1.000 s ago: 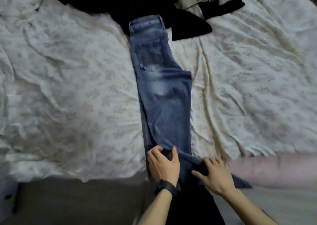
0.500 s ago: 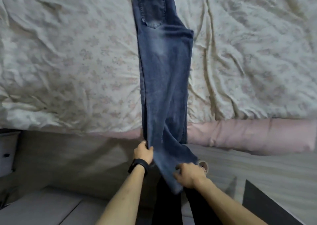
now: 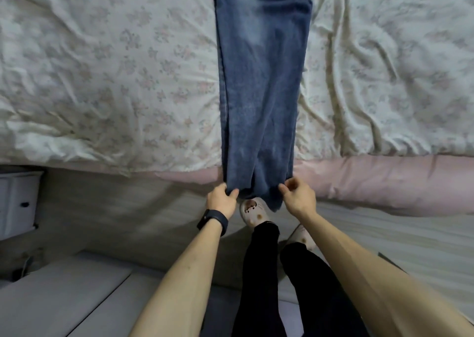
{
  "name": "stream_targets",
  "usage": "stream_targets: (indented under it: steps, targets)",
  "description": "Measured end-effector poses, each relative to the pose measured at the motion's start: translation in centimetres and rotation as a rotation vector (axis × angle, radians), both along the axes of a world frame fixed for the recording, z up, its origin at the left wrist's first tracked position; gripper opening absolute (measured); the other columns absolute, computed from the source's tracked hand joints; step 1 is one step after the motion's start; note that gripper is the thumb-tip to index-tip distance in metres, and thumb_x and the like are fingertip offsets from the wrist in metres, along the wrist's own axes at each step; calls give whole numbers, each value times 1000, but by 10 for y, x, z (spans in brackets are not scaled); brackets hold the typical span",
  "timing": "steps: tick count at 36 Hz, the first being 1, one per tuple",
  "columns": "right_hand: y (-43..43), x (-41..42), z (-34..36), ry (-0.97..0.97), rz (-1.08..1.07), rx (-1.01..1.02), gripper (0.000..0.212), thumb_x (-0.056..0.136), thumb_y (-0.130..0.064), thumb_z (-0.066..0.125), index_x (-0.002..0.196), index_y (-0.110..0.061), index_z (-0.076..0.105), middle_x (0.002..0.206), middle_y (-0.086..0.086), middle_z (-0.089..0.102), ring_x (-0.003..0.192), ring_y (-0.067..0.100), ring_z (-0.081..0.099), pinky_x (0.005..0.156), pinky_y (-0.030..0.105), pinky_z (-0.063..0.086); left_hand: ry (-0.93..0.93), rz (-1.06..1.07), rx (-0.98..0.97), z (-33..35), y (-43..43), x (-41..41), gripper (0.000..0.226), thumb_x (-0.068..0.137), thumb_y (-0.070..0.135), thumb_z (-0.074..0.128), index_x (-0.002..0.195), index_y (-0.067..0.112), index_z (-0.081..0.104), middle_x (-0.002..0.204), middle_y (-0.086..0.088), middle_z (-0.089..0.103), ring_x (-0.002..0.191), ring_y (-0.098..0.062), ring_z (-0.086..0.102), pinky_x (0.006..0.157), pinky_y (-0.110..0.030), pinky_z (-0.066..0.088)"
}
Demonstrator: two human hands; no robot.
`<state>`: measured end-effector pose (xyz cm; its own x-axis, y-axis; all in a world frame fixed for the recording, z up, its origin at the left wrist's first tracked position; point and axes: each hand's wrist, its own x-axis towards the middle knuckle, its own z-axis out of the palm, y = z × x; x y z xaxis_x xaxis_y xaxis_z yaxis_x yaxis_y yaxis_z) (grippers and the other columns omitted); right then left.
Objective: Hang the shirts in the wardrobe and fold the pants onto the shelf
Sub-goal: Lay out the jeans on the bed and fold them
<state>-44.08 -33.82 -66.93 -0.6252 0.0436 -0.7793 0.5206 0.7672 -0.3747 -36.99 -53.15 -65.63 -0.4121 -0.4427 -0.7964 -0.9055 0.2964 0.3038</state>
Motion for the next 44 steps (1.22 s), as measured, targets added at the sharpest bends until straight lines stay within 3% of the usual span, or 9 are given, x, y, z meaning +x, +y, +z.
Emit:
stream_targets:
  steps: [5,11,16,22,29,32,37,41,44]
  targets:
    - [17,14,8,144,19,106,14,96,-34,57,89,-21,56,101,8,67,94,36,62,77,42,50,-92,-14,-54,-6,-15,6,23,95,40,63,81,22,60,99,-11,69,84,-32,58,72,-33,43]
    - [22,6,-3,108,-17,16,9,93,-30,68,88,-25,61,84,-7,67,92,24,66,75,31,44,-75,-25,-114,-26,-13,1,20,94,35,63,77,26,56,103,-10,71,93,-34,64,72,-33,44]
    - [23,-3,-10,77,5,35,8,92,-32,66,89,-25,63,84,-9,66,92,21,64,72,29,39,-81,-31,-87,-34,-19,6,11,95,37,61,88,29,58,106,-7,70,83,-30,59,72,-33,45]
    - [16,4,-7,34,-24,-25,21,90,-35,68,105,-24,59,98,-1,72,99,25,64,81,37,49,20,96,13,-31,-26,7,31,91,32,68,120,25,60,116,0,70,108,-29,63,82,-28,42]
    - [20,-5,1,-47,37,-96,27,82,-27,78,107,-21,70,101,-4,72,98,19,66,82,31,49,76,64,116,-25,-30,6,29,85,33,76,107,22,62,109,3,64,99,-22,60,82,-32,46]
    - [27,-5,13,-84,82,-144,43,73,-18,82,113,-23,67,106,-3,72,100,18,66,87,36,53,83,92,214,-15,-30,11,33,79,29,80,105,33,59,104,10,65,99,-17,61,85,-30,45]
    - [45,2,48,-189,170,-213,58,71,-14,84,125,-24,65,117,-7,71,111,16,65,100,40,50,46,123,371,16,-25,33,42,74,18,86,109,27,63,114,4,71,109,-20,66,102,-40,50]
    - [61,15,84,-264,130,-262,37,72,-11,84,107,-19,76,108,0,77,105,15,69,92,30,55,20,180,412,53,-19,51,23,75,21,86,94,21,73,95,8,75,97,-15,70,87,-29,55]
    - [66,20,122,-276,78,-342,48,73,-3,81,117,-20,72,111,-5,75,106,10,68,78,16,52,83,197,434,91,-12,55,25,73,21,87,93,25,72,89,19,75,92,-5,69,71,-20,53]
